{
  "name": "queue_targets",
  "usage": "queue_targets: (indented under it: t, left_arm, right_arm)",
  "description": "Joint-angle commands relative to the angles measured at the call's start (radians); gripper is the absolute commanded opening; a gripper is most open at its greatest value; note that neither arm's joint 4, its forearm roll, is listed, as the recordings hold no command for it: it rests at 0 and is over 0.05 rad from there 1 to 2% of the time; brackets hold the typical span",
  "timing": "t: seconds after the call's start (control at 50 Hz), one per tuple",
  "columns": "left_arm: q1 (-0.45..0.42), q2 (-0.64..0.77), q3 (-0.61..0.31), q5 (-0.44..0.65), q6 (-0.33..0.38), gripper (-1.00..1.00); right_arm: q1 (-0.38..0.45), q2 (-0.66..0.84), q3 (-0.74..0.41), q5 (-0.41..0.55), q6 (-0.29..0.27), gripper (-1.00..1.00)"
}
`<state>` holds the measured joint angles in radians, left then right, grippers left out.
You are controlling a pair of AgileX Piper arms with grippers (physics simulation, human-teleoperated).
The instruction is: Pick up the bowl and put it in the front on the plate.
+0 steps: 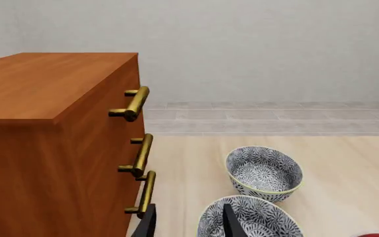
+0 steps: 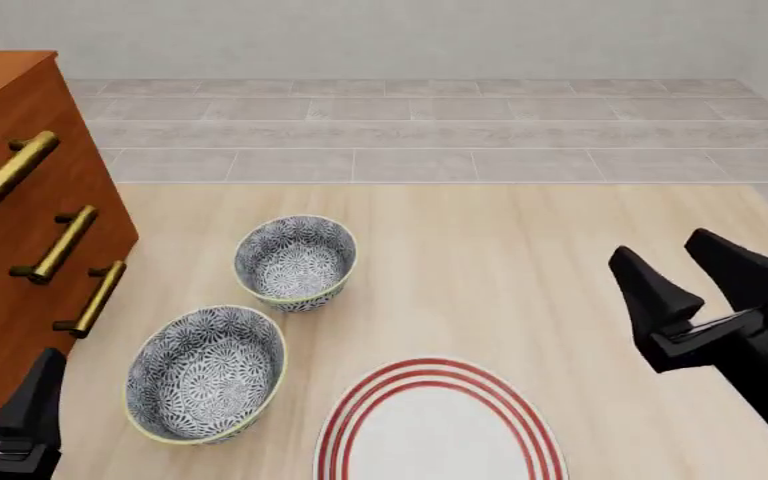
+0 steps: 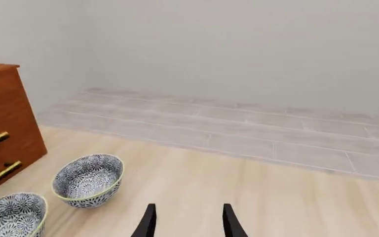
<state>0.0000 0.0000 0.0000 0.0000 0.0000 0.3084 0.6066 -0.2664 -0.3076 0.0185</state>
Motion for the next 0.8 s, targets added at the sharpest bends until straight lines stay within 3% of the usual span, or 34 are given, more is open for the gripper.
queue_targets:
  t: [0.02,0.28,0.38,0.46,0.8]
  left_arm:
    - [0.0,0.0,0.0,0.0,0.0,1.0]
    - [0.0,0.0,0.0,0.0,0.0,1.0]
    - [0.0,0.0,0.0,0.0,0.0,1.0]
    - [0.0,0.0,0.0,0.0,0.0,1.0]
    - [0.0,0.0,0.0,0.0,0.0,1.0]
  right_arm:
    - [0.091,0.175,-0.129,-0.025,0.059,1.0]
    - [0.186,0.339,-0.269,-0.007,0.055,1.0]
    - [0.212,0.416,-0.322,0.021,0.018,1.0]
    - [0.24,0.471,-0.357,0.034,0.066,1.0]
    - [0.301,0.673,-0.573,0.133,0.067,1.0]
